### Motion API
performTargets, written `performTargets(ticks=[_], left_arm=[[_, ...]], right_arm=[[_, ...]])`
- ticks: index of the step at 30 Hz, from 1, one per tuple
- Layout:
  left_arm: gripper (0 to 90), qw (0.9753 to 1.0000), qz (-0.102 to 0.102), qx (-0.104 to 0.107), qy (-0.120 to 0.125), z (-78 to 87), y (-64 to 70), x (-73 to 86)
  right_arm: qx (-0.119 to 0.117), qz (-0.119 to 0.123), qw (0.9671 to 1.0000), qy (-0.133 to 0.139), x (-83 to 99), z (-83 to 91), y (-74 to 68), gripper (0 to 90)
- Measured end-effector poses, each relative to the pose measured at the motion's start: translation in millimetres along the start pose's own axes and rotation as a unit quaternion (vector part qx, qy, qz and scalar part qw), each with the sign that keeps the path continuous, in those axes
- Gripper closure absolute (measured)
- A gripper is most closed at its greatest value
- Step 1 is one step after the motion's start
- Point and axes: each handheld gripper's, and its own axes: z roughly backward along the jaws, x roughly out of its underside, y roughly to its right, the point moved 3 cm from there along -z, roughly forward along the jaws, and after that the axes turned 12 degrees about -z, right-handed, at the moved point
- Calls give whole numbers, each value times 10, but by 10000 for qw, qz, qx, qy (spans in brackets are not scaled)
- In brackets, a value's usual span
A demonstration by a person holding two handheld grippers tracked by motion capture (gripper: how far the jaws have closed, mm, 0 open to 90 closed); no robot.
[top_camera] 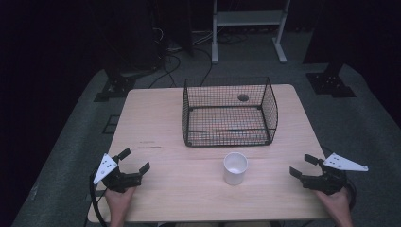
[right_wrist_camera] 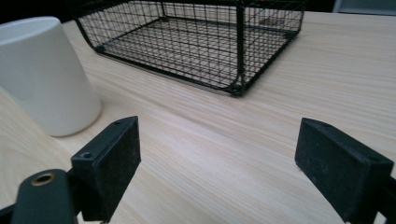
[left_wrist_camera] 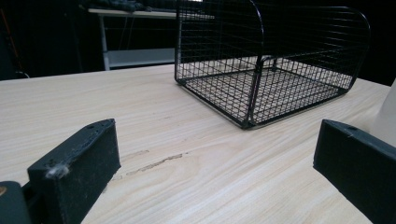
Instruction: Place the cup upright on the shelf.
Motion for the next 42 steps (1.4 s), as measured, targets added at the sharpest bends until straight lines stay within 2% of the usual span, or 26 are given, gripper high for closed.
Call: performTargets(ticks=[7,21,33,42], left_arm=[[0,10000,-30,11,4,1,8,-3],[0,10000,-59,37,18,3,11,-3],[0,10000,-73,30,27,4,12,-5],[0,10000,-74,20,42,7,11,-7]], right_arm=[[-110,47,9999,-34,-5,-31,-57,135],[-396,363,9984,-154,-70,-81,-362,133],[-734,814,9932,-390,-154,-198,-685,130],[-1002,957,9891,-508,-175,-294,-861,121]])
